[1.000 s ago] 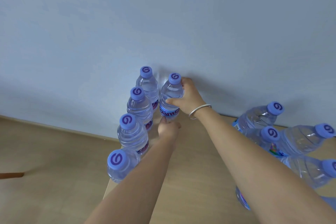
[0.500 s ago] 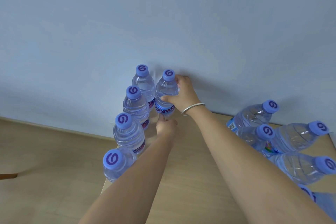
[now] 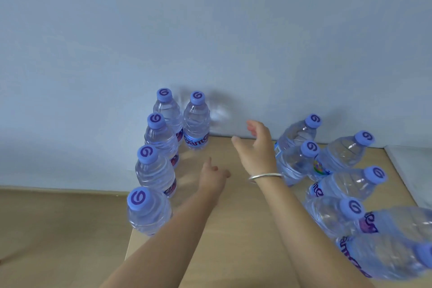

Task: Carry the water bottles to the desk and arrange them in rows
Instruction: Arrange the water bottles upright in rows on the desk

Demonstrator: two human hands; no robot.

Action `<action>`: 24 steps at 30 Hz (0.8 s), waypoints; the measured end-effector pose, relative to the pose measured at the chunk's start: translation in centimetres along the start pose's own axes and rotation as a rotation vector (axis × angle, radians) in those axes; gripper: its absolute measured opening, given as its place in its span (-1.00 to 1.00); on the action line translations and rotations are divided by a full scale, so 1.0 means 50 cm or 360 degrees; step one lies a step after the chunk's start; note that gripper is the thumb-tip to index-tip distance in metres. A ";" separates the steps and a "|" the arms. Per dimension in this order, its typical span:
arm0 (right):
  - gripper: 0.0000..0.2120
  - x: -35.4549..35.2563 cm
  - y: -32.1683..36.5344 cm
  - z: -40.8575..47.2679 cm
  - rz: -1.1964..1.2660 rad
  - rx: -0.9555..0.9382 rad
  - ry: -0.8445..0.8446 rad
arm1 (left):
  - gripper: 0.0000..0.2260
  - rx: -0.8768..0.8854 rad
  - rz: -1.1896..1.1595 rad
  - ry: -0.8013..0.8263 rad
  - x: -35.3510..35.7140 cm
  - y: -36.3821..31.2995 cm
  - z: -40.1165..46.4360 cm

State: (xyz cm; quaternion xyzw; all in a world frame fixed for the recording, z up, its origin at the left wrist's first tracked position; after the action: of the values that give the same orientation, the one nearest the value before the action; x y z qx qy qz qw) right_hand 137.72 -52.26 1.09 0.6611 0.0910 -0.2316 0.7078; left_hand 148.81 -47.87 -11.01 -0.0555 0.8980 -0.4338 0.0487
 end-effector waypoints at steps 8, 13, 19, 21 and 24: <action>-0.41 -0.205 -0.042 -0.112 -0.0121 -0.0042 -0.1062 | -0.40 0.0087 0.0235 0.0153 0.029 0.026 -0.058; -0.51 -0.196 -0.114 -0.073 0.0015 0.0291 -0.0933 | -0.42 0.0161 0.0364 0.0245 0.027 0.032 -0.090; -0.54 -0.191 -0.131 -0.067 -0.0050 0.0333 -0.0824 | -0.40 0.0327 0.0600 0.0388 0.021 0.030 -0.117; -0.60 -0.195 -0.124 -0.078 -0.0038 0.0311 -0.0820 | -0.37 0.0361 0.0663 0.0428 0.020 0.034 -0.123; -0.64 -0.193 -0.096 -0.093 0.0083 0.0258 -0.0745 | -0.33 0.0398 0.0693 0.0459 0.014 0.035 -0.130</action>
State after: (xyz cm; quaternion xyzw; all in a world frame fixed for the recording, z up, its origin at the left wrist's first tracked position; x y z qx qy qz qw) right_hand 127.91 -45.81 0.50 0.6462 -0.1113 -0.3668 0.6599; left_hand 147.13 -41.89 -8.39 0.2072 0.8260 -0.5238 0.0188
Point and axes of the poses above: each hand's wrist, its own z-axis towards the middle knuckle, its own x-axis out of the palm, y = z × x, the point moved 8 cm from there along z, towards the middle knuckle, and after that the axes turned 3 degrees about z, right-handed, at the moved point
